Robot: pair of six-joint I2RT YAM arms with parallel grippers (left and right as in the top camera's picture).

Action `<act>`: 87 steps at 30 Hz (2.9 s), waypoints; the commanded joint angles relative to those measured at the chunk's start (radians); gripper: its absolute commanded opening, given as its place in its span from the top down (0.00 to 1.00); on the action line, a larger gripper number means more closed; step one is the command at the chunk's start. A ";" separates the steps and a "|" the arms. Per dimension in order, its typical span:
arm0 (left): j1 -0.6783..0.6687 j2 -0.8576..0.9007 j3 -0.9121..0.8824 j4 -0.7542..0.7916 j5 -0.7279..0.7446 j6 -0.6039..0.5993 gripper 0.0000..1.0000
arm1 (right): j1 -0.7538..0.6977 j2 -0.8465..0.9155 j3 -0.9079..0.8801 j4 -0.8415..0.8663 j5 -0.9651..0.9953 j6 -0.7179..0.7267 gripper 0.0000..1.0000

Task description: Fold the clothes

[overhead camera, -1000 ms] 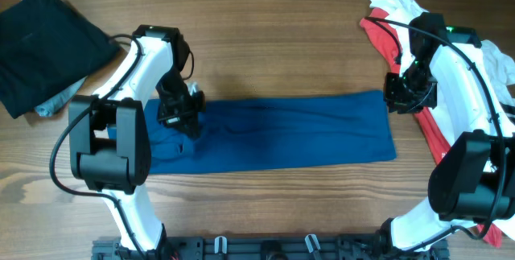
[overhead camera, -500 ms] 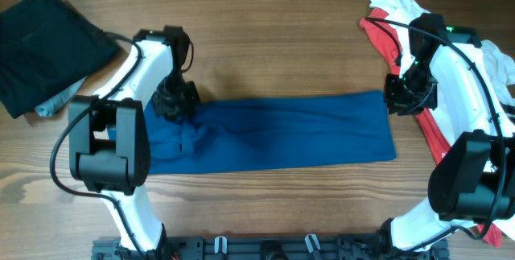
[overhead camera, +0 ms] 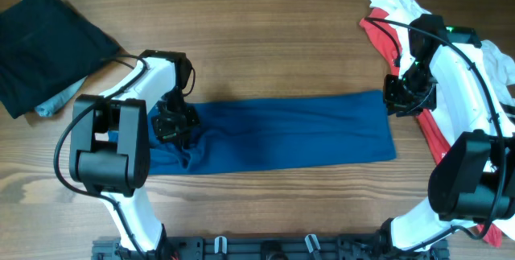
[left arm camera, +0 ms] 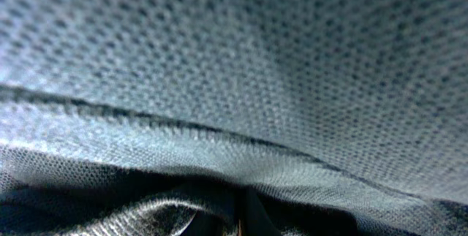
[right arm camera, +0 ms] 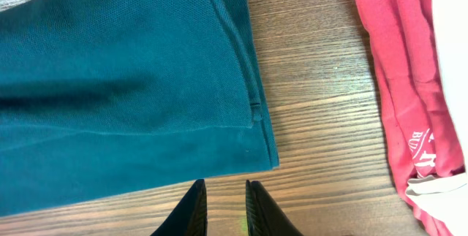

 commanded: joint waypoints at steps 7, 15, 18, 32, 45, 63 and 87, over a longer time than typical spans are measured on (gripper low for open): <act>0.029 -0.042 0.018 0.060 -0.027 -0.010 0.91 | -0.071 -0.021 -0.011 0.071 -0.197 -0.058 0.54; 0.030 -0.262 0.018 0.126 -0.035 -0.010 0.00 | -0.154 -0.021 -0.133 0.232 -0.260 -0.219 0.28; 0.030 -0.308 0.018 0.116 -0.035 -0.010 0.00 | -0.153 -0.021 -0.227 0.325 -0.284 -0.312 0.21; 0.030 -0.320 0.018 0.089 -0.029 -0.010 0.00 | -0.150 -0.021 -0.516 0.699 -0.441 -0.316 0.20; 0.030 -0.320 0.018 0.088 -0.029 -0.009 0.02 | -0.132 -0.021 -0.547 0.747 -0.454 -0.189 0.84; 0.131 -0.353 0.018 0.087 -0.093 0.024 0.03 | -0.193 -0.056 -0.232 0.543 -0.177 -0.037 0.96; 0.242 -0.357 0.018 0.023 -0.046 0.023 0.03 | 0.505 -0.042 -0.010 0.397 -0.180 0.298 0.96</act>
